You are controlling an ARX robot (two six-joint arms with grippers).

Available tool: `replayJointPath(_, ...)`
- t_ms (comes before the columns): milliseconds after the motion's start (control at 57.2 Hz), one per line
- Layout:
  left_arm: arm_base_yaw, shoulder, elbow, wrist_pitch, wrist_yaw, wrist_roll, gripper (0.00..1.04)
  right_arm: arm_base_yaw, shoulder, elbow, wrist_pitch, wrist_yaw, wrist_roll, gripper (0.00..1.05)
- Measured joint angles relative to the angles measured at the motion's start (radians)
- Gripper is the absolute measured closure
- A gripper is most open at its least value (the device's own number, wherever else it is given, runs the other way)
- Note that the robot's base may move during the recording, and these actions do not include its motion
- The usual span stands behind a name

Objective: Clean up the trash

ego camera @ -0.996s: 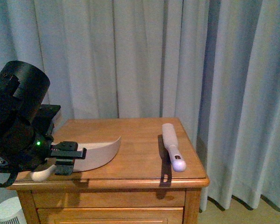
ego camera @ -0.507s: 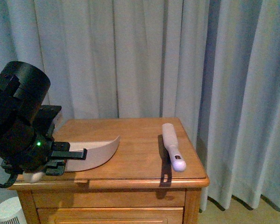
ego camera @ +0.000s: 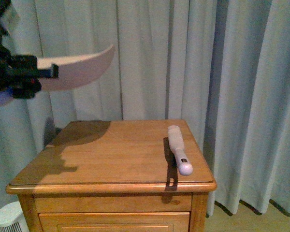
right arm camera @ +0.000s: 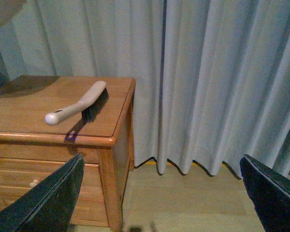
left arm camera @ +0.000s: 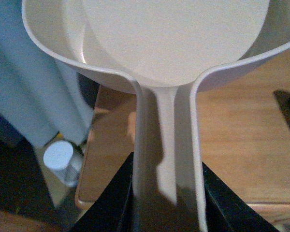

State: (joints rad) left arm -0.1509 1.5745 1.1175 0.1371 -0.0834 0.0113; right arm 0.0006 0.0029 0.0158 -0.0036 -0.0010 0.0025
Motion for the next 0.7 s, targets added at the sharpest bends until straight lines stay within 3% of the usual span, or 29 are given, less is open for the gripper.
replayJointPath(419,0.005,-0.513,-0.318,0.14,0.008,0.167,0.76,0.0,0.0,0.0,0.0,0.0,0.0,0.07)
replayJointPath(699,0.02,-0.82,-0.492,0.038,-0.022,0.188,0.76,0.0,0.0,0.0,0.0,0.0,0.0,0.07)
